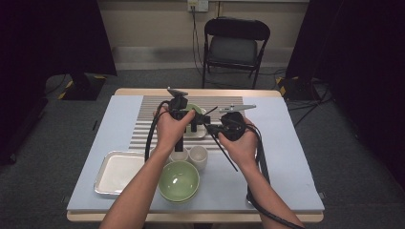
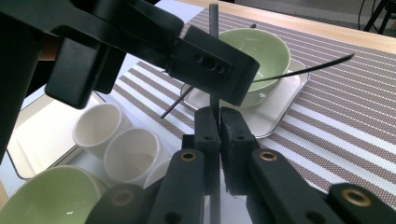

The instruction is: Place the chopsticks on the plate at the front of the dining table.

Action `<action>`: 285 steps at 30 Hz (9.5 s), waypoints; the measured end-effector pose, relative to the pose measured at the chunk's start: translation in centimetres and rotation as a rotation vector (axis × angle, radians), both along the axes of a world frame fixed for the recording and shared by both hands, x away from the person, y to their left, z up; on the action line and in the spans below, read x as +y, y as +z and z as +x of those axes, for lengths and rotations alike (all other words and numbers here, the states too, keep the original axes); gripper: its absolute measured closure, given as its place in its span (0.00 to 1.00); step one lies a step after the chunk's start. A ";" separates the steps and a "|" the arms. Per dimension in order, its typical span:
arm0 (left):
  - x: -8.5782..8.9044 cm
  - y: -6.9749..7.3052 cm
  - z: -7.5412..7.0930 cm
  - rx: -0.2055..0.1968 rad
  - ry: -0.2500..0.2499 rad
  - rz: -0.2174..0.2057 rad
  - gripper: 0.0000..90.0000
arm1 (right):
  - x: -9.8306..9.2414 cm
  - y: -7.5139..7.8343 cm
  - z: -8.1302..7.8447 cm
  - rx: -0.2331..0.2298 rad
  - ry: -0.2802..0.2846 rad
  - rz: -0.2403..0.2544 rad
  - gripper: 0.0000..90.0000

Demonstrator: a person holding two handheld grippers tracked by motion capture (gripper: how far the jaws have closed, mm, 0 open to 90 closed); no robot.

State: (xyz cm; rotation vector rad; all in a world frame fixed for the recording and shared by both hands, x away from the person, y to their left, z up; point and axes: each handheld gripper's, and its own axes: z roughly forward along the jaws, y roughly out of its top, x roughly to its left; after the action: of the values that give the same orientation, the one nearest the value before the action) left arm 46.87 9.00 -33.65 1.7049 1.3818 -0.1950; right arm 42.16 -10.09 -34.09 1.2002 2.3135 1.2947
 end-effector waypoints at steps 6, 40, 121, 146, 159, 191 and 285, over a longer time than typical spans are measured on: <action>0.1 0.2 0.0 -0.004 0.022 -0.039 0.82 | 0.2 0.1 -0.1 -0.001 0.001 0.004 0.96; 2.6 1.3 0.3 0.013 0.072 -0.108 0.93 | 0.6 -2.1 -0.5 0.097 0.084 -0.054 0.96; 1.0 0.6 -0.1 0.012 0.000 -0.062 0.96 | 0.4 -0.8 0.2 0.083 0.033 0.002 0.51; 2.4 1.3 0.2 0.010 0.036 -0.025 0.96 | -0.8 -1.0 0.3 0.066 0.031 -0.015 0.35; 4.1 1.7 0.1 0.028 0.050 -0.002 0.96 | -3.5 -1.6 0.6 0.059 -0.032 -0.047 0.30; 5.1 1.6 0.0 0.076 0.050 0.002 0.96 | -9.9 -5.6 0.3 0.114 -0.153 -0.041 0.27; 4.7 1.1 -0.2 0.080 0.087 0.031 0.96 | -12.4 -9.1 -0.4 0.123 -0.175 -0.099 0.24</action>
State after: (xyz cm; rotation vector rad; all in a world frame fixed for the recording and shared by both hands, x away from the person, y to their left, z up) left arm 46.69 13.69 -32.55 1.6741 1.5215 -0.1962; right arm 41.73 -22.46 -43.24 1.4481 2.2649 1.0625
